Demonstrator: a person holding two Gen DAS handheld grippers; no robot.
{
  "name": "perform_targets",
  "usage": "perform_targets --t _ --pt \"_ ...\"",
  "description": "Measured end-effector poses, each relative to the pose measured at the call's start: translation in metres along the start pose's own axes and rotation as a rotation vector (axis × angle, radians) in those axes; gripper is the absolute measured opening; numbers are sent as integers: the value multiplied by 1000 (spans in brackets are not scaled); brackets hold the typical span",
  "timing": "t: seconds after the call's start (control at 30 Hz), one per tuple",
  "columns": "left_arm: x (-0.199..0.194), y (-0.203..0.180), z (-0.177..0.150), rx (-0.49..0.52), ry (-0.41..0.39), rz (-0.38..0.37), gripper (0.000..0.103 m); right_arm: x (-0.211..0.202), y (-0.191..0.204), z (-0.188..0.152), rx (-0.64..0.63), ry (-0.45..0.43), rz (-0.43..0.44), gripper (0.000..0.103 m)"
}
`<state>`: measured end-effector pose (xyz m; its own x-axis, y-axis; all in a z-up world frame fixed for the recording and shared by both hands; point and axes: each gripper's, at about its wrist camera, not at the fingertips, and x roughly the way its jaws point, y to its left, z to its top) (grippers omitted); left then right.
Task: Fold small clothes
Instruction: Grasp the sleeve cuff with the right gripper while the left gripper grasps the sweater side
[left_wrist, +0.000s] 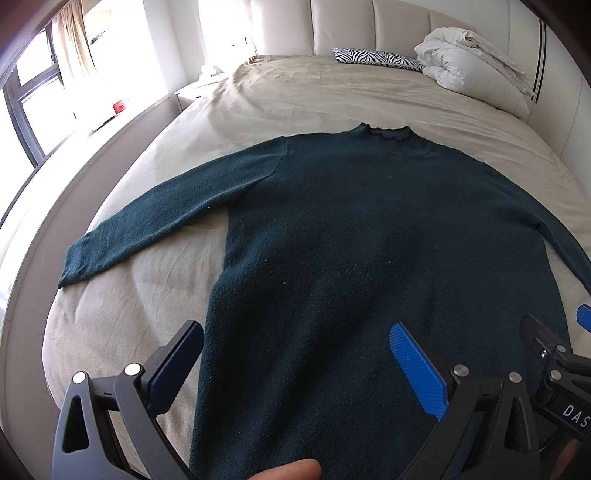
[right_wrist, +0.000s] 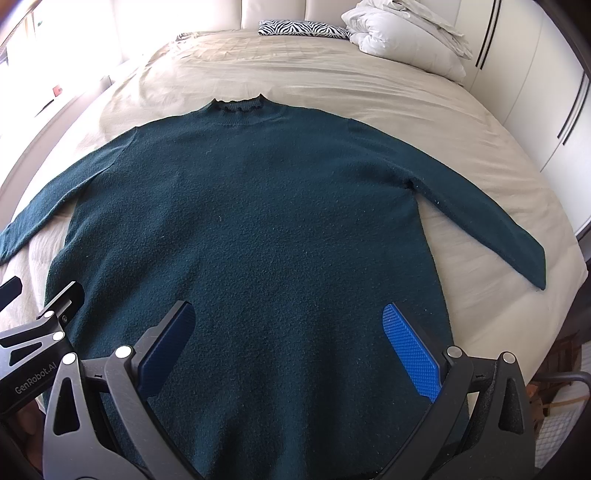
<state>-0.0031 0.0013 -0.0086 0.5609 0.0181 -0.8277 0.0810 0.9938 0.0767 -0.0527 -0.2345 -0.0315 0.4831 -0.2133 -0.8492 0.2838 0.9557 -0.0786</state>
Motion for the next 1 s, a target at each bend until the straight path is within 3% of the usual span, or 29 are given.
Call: perform_targets --t 0.23,0.37,0.5,0.6,0.67,0.73,0.83,0.9,1.0 --pt "9 -1 3 -6 26 -7 103 2 -14 2 41 -15 35 103" --pt "12 -1 2 -19 17 -61 103 1 -59 8 157 -63 95 103" --pt "26 5 4 -96 68 -240 103 5 -153 9 386 -136 142 103" --pt "35 3 8 -130 87 -271 103 19 -248 -7 627 -181 155 101" --pt "38 0 11 -130 62 -294 103 33 -311 -23 798 -175 157 95" --pt "40 -6 15 -125 37 -328 103 48 -366 -43 939 -174 176 82" --pt "44 -15 23 -120 18 -404 103 69 -426 -72 1112 -158 186 70" --pt "48 -25 28 -91 43 -397 103 79 -453 -82 1161 -165 196 63" --pt "59 -33 36 -73 122 -350 103 87 -478 -87 1201 -205 228 62"
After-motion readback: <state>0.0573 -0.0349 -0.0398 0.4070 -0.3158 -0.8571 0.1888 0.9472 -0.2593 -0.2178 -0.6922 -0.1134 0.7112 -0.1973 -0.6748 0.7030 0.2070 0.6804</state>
